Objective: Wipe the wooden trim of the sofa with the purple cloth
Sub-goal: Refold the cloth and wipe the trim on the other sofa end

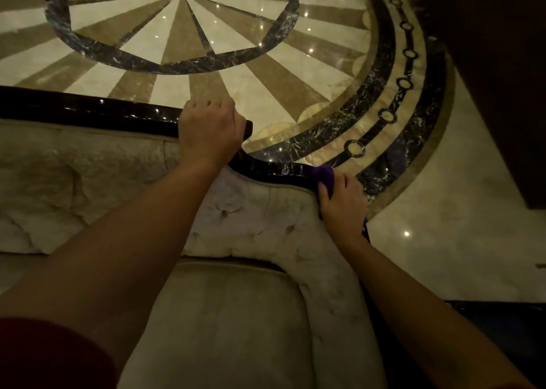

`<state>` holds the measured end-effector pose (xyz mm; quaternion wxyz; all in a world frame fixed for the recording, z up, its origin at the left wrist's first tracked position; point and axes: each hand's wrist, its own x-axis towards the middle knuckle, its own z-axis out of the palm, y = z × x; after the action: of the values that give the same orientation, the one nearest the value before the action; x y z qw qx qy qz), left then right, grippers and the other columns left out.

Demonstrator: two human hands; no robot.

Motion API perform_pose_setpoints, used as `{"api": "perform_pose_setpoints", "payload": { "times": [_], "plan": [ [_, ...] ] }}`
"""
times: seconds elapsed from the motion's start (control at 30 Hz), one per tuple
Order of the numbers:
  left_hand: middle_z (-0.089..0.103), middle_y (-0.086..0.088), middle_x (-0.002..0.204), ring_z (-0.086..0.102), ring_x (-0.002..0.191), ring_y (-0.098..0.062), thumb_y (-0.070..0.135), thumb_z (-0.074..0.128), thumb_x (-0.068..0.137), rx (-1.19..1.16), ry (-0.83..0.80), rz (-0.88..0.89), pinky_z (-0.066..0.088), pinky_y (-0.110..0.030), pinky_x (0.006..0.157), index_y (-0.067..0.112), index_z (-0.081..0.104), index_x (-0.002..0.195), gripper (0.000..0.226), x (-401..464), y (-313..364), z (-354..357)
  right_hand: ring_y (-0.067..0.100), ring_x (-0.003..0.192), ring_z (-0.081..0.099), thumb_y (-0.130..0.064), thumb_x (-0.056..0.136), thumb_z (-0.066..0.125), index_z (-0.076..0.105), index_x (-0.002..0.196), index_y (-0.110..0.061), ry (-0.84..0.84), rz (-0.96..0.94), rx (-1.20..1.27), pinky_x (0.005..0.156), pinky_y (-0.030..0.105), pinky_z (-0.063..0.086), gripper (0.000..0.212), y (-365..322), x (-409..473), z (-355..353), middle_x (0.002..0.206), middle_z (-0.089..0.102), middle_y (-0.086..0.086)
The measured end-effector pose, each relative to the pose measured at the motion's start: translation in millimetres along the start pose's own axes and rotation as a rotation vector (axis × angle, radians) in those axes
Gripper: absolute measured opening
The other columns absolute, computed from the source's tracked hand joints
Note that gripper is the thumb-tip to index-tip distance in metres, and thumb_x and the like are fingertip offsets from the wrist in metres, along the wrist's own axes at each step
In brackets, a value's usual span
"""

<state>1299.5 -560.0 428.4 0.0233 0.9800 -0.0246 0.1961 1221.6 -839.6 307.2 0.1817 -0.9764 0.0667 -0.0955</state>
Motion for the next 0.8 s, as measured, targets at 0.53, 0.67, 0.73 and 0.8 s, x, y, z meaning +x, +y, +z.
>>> {"api": "perform_pose_setpoints", "payload": {
  "times": [0.53,0.67,0.73,0.8],
  "plan": [
    [0.039,-0.025,0.158,0.050,0.135,-0.039,0.023,0.067,0.088,-0.549,-0.606,-0.088,0.048,-0.049,0.107,0.003,0.045,0.149,0.068,-334,193,-13,0.038,0.134,0.047,-0.043,0.106,0.048,0.023,0.162,-0.013,-0.411,0.416,-0.151,0.103,0.051,0.046,0.068,137,-252,-37,0.152,0.046,0.018],
    [0.045,-0.027,0.153,0.049,0.136,-0.039,0.017,0.064,0.097,-0.617,-0.782,-0.200,0.041,-0.044,0.113,-0.003,0.046,0.147,0.056,-394,224,-20,0.037,0.132,0.050,-0.045,0.106,0.048,0.023,0.161,-0.011,-0.467,0.395,-0.159,0.099,0.048,0.050,0.070,156,-304,-61,0.150,0.047,0.018],
    [0.038,-0.022,0.158,0.039,0.145,-0.036,0.019,0.053,0.104,-0.614,-0.958,-0.241,0.031,-0.042,0.119,-0.002,0.040,0.150,0.052,-411,234,-22,0.035,0.130,0.052,-0.046,0.106,0.048,0.024,0.160,-0.010,-0.501,0.376,-0.167,0.096,0.046,0.052,0.070,166,-331,-75,0.148,0.048,0.017],
    [0.048,-0.013,0.149,0.048,0.136,-0.031,0.021,0.050,0.104,-0.660,-1.034,-0.370,0.038,-0.038,0.111,0.004,0.046,0.146,0.046,-422,243,-29,0.033,0.124,0.056,-0.046,0.106,0.049,0.029,0.157,-0.009,-0.539,0.347,-0.182,0.091,0.043,0.055,0.066,177,-358,-87,0.142,0.052,0.016]
  ]
}}
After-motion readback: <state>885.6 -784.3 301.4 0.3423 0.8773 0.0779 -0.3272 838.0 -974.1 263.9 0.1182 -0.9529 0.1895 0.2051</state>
